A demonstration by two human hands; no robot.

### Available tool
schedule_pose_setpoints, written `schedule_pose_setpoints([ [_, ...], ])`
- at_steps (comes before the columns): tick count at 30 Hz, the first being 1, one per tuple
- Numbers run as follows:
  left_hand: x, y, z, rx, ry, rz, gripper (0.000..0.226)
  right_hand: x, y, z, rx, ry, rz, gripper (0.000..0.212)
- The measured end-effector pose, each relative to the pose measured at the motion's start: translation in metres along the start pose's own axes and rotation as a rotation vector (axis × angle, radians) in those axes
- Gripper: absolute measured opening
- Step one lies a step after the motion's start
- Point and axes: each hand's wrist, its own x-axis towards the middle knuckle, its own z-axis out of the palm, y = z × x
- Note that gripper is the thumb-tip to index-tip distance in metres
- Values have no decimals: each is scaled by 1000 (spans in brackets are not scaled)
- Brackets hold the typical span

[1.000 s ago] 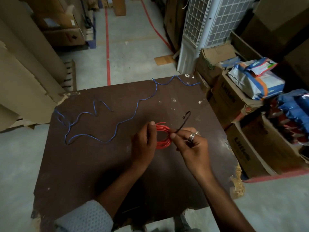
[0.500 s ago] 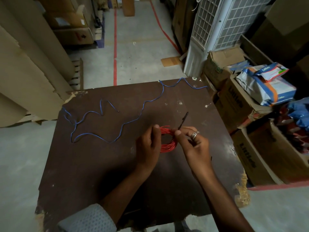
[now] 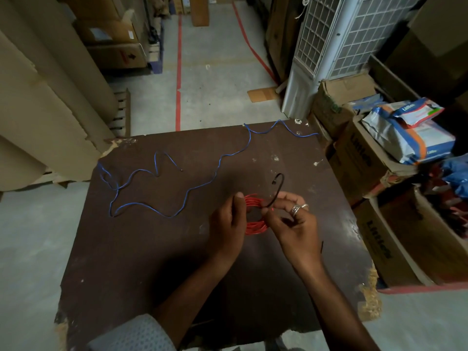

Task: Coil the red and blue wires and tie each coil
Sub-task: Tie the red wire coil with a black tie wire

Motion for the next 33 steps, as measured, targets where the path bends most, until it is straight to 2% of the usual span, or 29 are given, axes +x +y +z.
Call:
schedule_pose_setpoints([
  [4, -5, -1, 2, 7, -34, -84, 47, -3, 2, -2, 88, -39, 41, 11],
  [11, -10, 1, 4, 16, -29, -104, 38, -12, 9, 3, -34, 34, 10, 13],
  [16, -11, 5, 4, -51, 5, -224, 38, -19, 7, 8, -71, 18, -57, 18],
  [22, -9, -1, 3, -188, 61, -390, 38, -26, 2, 17, 16, -24, -100, 15],
  [25, -10, 1, 1, -272, 42, -501, 38, -29, 6, 19, 50, -23, -82, 16],
  [27, -10, 2, 0, -297, 5, -552, 47, -30, 6, 20, 43, -28, -89, 18],
  [29, -10, 2, -2, -320, -19, -556, 48, -29, 7, 20, 39, -39, -85, 18],
  [33, -8, -1, -3, -337, 1, -457, 26, -28, 9, 20, -28, -34, -50, 20],
])
